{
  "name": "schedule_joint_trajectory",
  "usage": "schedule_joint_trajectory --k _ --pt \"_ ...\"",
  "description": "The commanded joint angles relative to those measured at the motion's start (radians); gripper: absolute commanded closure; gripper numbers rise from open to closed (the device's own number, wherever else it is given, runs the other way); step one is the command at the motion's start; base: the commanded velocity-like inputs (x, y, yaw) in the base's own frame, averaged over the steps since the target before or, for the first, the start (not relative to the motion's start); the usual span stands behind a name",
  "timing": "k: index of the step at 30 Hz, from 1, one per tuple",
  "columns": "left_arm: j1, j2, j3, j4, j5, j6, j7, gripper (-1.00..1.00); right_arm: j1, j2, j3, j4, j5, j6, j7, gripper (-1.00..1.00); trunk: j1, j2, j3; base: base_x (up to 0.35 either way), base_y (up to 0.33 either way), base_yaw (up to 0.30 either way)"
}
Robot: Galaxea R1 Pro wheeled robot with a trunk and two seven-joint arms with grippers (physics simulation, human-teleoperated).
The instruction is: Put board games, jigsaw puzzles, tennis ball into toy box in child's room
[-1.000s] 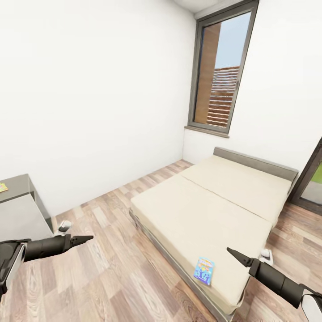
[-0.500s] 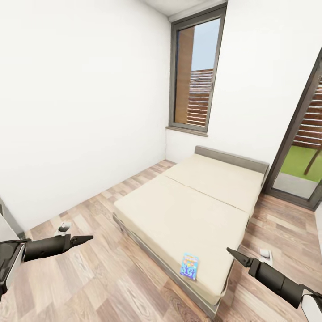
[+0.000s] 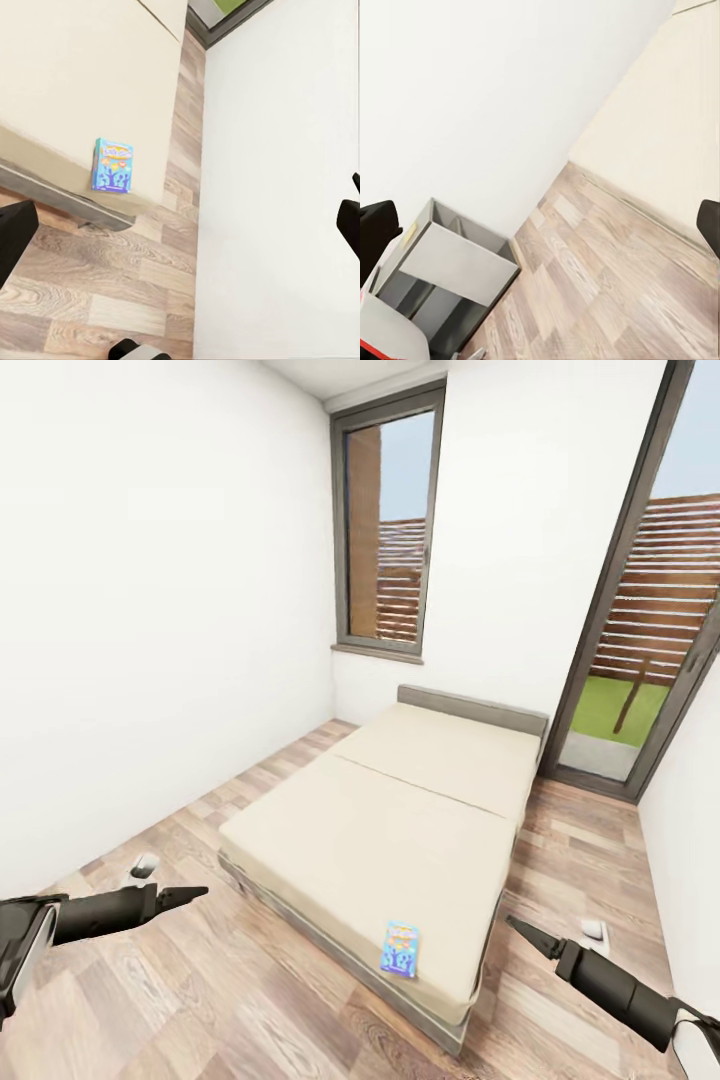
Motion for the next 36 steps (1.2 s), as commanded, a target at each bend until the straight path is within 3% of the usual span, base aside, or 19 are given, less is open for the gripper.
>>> schedule_joint_trajectory --k 1,26,36 --pt "-0.001 0.000 0.001 0.000 0.001 0.010 -0.003 -1.00 -0.001 0.000 0.000 0.000 -0.005 0.007 0.001 -1.00 0.001 -0.002 -0.002 0.000 0.039 -0.280" --pt "-0.001 0.000 0.002 0.000 0.001 0.010 -0.003 -1.00 -0.001 0.001 -0.001 0.014 -0.005 0.007 0.001 -1.00 0.001 -0.002 0.008 0.000 0.007 -0.280" --pt "-0.001 0.000 0.002 0.000 0.001 0.010 -0.003 -1.00 -0.001 0.001 0.001 0.013 -0.003 0.006 0.001 -1.00 0.001 -0.002 0.010 0.000 0.141 -0.176"
